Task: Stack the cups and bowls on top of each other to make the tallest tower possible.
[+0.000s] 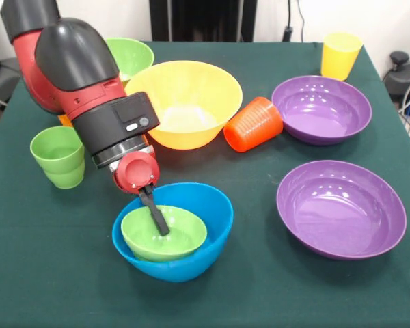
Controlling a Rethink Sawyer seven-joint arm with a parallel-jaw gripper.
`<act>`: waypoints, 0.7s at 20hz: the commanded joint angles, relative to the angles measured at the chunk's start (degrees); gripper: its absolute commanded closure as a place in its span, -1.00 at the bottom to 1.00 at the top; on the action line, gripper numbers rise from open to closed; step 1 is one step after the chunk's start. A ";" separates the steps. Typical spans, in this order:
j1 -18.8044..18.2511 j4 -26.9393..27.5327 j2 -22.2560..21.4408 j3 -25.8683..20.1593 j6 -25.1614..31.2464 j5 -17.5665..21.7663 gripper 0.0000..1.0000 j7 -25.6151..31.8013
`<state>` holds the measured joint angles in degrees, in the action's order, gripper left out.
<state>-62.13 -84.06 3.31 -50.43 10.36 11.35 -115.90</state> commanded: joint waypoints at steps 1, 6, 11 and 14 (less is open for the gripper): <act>1.70 -3.44 13.68 -0.85 9.13 1.26 1.00 6.99; 2.07 -4.03 12.75 -0.42 5.27 3.71 1.00 4.44; 4.27 -4.62 9.24 1.93 4.41 3.47 1.00 1.11; 7.22 -5.98 4.39 5.33 3.57 2.92 1.00 -2.47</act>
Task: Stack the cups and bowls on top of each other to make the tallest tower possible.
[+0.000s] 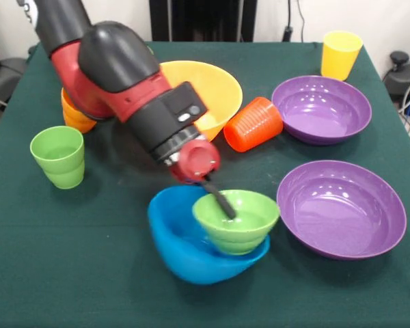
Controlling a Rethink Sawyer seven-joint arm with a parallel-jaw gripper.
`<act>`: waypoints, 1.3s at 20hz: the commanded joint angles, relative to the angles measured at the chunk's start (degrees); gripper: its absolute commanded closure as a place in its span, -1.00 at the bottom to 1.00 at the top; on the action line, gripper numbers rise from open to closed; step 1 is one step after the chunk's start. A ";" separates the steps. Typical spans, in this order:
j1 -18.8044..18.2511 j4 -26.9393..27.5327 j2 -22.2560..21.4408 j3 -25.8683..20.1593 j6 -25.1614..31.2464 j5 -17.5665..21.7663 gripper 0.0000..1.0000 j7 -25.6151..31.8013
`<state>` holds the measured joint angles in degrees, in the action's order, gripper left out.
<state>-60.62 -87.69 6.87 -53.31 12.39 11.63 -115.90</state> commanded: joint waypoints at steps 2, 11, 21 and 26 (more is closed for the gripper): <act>7.23 -3.44 -2.08 9.82 0.56 2.52 1.00 -4.24; 8.57 0.44 -0.60 11.79 -0.99 3.17 1.00 -0.93; 15.21 3.16 -10.85 20.69 -0.27 2.48 1.00 -4.26; 19.53 10.67 -18.23 26.45 0.03 8.87 1.00 2.75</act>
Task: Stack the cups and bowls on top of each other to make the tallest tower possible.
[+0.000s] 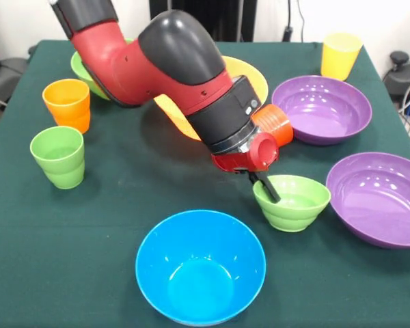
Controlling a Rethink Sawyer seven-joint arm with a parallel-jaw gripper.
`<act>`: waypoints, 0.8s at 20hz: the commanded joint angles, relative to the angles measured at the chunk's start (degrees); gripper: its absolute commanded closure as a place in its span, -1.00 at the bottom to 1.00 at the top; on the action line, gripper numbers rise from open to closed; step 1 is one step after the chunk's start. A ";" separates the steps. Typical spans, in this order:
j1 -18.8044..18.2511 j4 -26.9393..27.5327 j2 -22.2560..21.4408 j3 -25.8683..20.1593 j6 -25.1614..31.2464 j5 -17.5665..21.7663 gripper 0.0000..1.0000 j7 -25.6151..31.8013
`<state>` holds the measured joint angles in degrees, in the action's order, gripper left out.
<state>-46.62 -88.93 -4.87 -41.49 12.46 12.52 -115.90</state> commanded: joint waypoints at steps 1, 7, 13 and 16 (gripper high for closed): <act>5.63 12.97 -6.57 14.71 0.38 9.01 1.00 4.36; 3.42 15.13 -4.01 12.48 4.32 8.56 1.00 5.33; 1.09 13.77 -3.07 9.77 7.24 8.11 1.00 6.45; 0.09 12.27 -4.28 8.88 11.01 6.36 1.00 6.33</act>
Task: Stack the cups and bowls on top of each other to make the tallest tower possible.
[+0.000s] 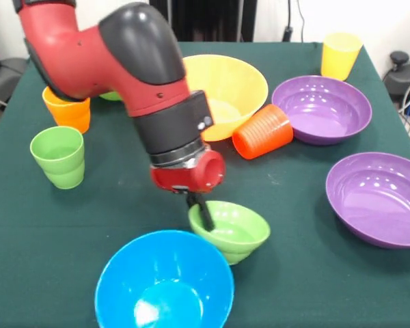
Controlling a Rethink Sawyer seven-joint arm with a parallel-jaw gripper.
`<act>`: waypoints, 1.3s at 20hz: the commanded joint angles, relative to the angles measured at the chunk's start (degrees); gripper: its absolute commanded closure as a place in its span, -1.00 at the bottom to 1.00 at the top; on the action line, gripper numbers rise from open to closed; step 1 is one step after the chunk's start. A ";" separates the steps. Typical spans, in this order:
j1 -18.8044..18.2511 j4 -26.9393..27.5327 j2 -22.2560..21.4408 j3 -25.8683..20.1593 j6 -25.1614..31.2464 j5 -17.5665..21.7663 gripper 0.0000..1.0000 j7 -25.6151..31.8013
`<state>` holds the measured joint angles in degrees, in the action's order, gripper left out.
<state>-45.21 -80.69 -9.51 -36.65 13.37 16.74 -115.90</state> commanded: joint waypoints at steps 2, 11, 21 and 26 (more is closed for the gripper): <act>-1.74 3.43 -0.31 3.63 11.25 1.64 1.00 5.97; -3.52 3.86 -0.55 2.13 15.64 0.87 1.00 6.27; -0.12 2.66 -5.25 6.71 13.01 5.44 1.00 5.12; -0.04 2.57 -4.81 6.65 12.03 5.09 1.00 4.89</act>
<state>-48.26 -79.99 -14.16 -33.85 21.49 16.78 -115.90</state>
